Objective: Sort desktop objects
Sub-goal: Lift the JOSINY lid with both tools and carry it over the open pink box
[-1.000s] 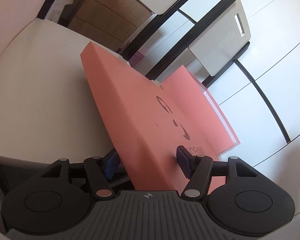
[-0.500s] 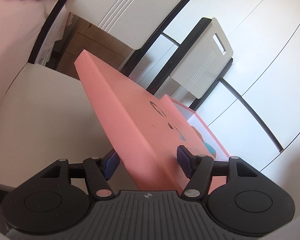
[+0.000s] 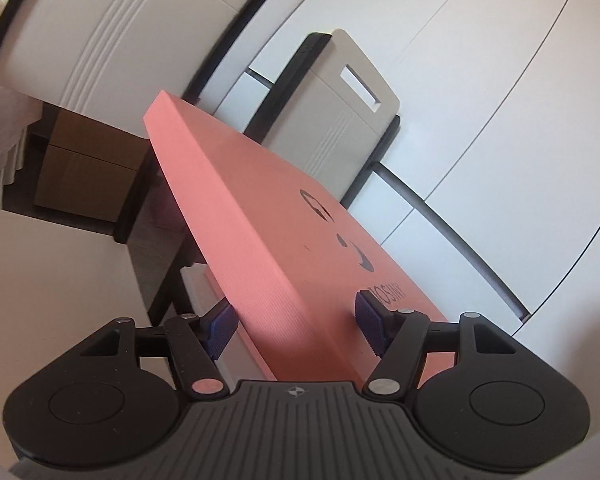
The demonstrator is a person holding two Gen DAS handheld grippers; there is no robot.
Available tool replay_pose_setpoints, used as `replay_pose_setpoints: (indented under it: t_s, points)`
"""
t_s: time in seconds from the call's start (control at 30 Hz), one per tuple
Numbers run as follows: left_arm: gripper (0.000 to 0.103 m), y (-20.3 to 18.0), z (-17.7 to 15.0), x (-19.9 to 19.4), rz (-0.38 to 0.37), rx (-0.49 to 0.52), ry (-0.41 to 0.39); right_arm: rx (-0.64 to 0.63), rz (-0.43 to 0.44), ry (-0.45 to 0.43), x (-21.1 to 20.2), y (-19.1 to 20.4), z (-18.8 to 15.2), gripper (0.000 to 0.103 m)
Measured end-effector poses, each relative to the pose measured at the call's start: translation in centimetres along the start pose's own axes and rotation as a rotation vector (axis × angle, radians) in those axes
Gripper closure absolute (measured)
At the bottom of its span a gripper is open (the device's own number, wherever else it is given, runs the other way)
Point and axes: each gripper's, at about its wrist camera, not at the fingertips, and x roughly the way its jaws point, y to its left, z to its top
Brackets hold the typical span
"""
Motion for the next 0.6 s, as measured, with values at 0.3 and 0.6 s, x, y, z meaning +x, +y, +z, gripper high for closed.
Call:
replay_pose_setpoints:
  t_s: [0.3,0.6]
  points:
    - [0.032,-2.8,-0.2,9.5,-0.090,0.025,0.096,-0.031,-0.052,-0.091,-1.5,-4.1,6.4,0.046]
    - [0.031,-0.3,-1.8,17.3,-0.110,-0.064,0.193,-0.046,-0.118,-0.101,-0.6,-8.9,8.1,0.046]
